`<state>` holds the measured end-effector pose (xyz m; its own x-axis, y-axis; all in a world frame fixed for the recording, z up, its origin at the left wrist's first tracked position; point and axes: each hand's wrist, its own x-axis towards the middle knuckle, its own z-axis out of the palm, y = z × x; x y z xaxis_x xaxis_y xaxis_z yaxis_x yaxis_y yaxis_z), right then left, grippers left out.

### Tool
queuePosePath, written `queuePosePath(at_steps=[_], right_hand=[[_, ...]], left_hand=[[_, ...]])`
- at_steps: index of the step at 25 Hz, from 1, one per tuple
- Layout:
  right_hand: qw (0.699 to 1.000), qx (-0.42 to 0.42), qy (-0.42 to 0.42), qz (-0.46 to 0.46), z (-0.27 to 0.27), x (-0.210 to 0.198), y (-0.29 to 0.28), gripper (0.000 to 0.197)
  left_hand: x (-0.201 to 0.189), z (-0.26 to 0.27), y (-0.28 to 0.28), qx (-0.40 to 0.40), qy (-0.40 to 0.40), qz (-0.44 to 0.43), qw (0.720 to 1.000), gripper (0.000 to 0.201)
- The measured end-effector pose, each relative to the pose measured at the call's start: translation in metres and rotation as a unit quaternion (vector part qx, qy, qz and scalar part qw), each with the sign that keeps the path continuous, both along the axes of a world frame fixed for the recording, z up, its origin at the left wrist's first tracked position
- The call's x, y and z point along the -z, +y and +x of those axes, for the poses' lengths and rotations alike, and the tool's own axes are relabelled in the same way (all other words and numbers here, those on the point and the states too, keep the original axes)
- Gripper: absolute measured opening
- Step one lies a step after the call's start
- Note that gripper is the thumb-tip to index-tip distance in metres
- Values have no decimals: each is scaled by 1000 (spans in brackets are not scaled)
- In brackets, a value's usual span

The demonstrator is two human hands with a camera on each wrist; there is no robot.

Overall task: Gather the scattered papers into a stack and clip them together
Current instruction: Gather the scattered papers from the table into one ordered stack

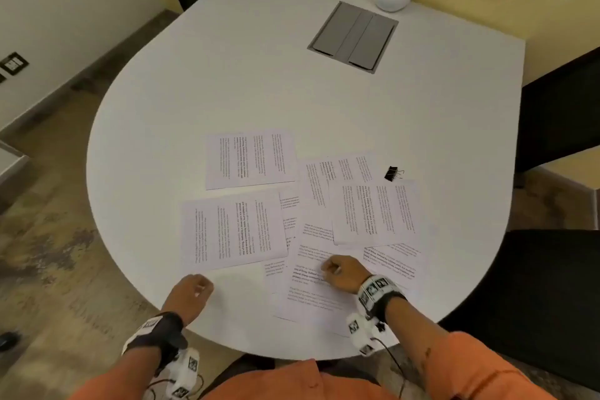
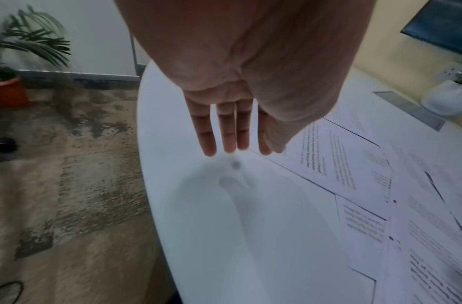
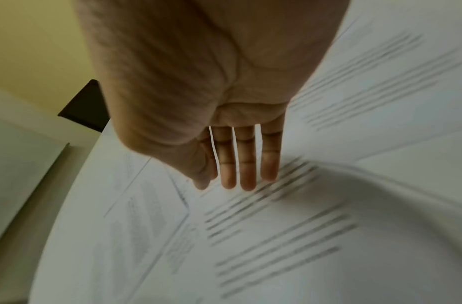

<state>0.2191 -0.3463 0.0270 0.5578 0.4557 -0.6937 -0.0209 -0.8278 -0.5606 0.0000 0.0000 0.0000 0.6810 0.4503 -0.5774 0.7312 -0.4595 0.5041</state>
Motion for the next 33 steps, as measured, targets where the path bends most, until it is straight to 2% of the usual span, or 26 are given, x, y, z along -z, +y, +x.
queuePosePath(at_steps=[2,6,8,11,14,16,18,19,21,23,25,27,29,30,32,33], right_hand=[[998,58,5,35,3,5,41,27],[993,98,33,61,-1,5,101,62],[991,113,51,47,-2,13,114,76],[981,169,80,44,-5,18,127,83],[970,223,95,19,-3,25,134,76],[975,212,69,0,1,30,140,59],[983,179,27,-10,3,28,148,32],[985,169,14,-13,2,27,151,25],[984,177,21,-9,-1,26,155,25],[977,208,43,7,-5,23,157,25],[966,249,61,31,-9,19,156,23],[946,304,90,64,-16,11,157,19],[907,373,155,115,-26,-1,158,10],[886,399,188,139,-31,-9,159,8],[855,422,243,178,-41,-22,160,17],[848,417,265,192,-45,-29,161,24]], left_hand=[[11,10,0,3,-10,18,1000,28],[23,19,-10,63,41,46,996,77],[30,13,-9,94,69,68,991,87],[29,8,-12,126,83,89,985,90],[23,10,-8,137,87,83,983,91],[22,11,-7,156,95,93,979,92],[22,11,-4,172,95,92,976,94],[21,10,-2,180,99,86,975,95],[19,9,3,186,99,72,975,94],[15,7,7,134,58,45,988,89],[7,8,14,20,-33,16,999,78],[-4,10,25,-100,-87,-31,991,65],[-20,17,38,-197,-40,-124,972,54],[-29,19,41,-225,6,-180,957,58],[-46,22,40,-253,78,-300,916,72],[-53,25,35,-262,74,-362,891,73]])
